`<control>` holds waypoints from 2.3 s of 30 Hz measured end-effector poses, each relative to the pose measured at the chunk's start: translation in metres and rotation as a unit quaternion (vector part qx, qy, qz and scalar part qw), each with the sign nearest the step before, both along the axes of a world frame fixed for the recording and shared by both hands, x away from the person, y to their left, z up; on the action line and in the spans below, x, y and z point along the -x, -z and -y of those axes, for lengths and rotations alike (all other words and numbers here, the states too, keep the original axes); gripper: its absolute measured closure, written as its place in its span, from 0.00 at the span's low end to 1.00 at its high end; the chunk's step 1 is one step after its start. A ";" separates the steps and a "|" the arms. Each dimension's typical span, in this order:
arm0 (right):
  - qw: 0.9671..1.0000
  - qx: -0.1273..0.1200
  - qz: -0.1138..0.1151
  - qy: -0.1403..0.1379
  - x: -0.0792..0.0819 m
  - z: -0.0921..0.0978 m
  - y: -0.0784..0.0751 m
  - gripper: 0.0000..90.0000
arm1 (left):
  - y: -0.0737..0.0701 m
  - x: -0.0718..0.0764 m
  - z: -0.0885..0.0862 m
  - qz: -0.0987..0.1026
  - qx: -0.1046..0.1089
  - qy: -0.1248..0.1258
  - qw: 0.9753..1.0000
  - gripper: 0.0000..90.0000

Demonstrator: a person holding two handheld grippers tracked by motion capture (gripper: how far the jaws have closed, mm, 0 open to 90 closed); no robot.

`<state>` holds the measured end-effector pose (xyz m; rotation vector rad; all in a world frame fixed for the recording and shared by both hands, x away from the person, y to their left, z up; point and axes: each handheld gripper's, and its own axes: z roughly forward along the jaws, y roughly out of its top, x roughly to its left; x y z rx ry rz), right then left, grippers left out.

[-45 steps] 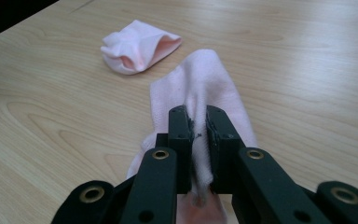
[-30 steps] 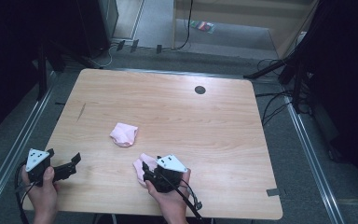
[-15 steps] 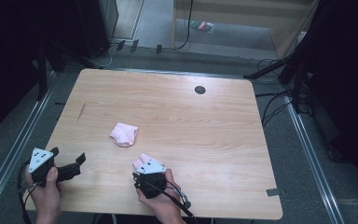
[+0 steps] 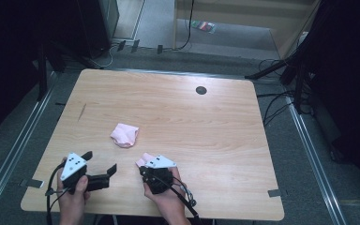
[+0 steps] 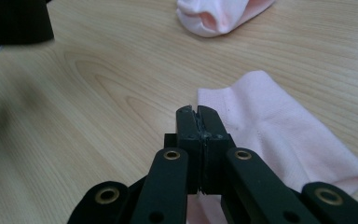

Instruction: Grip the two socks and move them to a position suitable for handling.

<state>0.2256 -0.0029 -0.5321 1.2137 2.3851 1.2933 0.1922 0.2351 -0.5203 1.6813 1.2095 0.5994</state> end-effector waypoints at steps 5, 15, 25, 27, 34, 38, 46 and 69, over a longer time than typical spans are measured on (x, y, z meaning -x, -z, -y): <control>0.999 -0.028 -0.023 0.014 -0.008 0.007 -0.002 1.00 | 0.007 0.000 0.027 -0.017 -0.003 0.052 0.999 0.00; 0.995 -0.067 -0.059 0.040 -0.024 0.020 -0.005 1.00 | 0.027 0.002 0.067 -0.054 -0.013 0.112 0.992 0.25; 0.993 -0.084 -0.064 0.050 -0.029 0.026 -0.009 1.00 | 0.030 -0.002 0.096 -0.078 -0.018 0.129 0.988 0.27; 0.993 -0.088 -0.065 0.051 -0.031 0.028 -0.009 1.00 | 0.030 -0.006 0.101 -0.085 -0.025 0.121 0.989 0.27; 0.991 -0.098 -0.066 0.061 -0.035 0.037 -0.010 1.00 | 0.032 -0.013 0.111 -0.096 -0.053 0.095 0.989 0.63; 0.989 -0.112 -0.065 0.070 -0.038 0.047 -0.011 1.00 | 0.033 -0.015 0.112 -0.105 -0.054 0.092 0.989 0.83; 0.987 -0.124 -0.050 0.091 -0.040 0.068 -0.020 1.00 | 0.032 -0.012 0.107 -0.086 -0.088 0.107 0.987 0.96; 0.979 -0.122 -0.073 0.149 -0.033 0.160 0.009 0.73 | 0.020 -0.027 0.036 -0.057 -0.043 0.162 0.984 0.66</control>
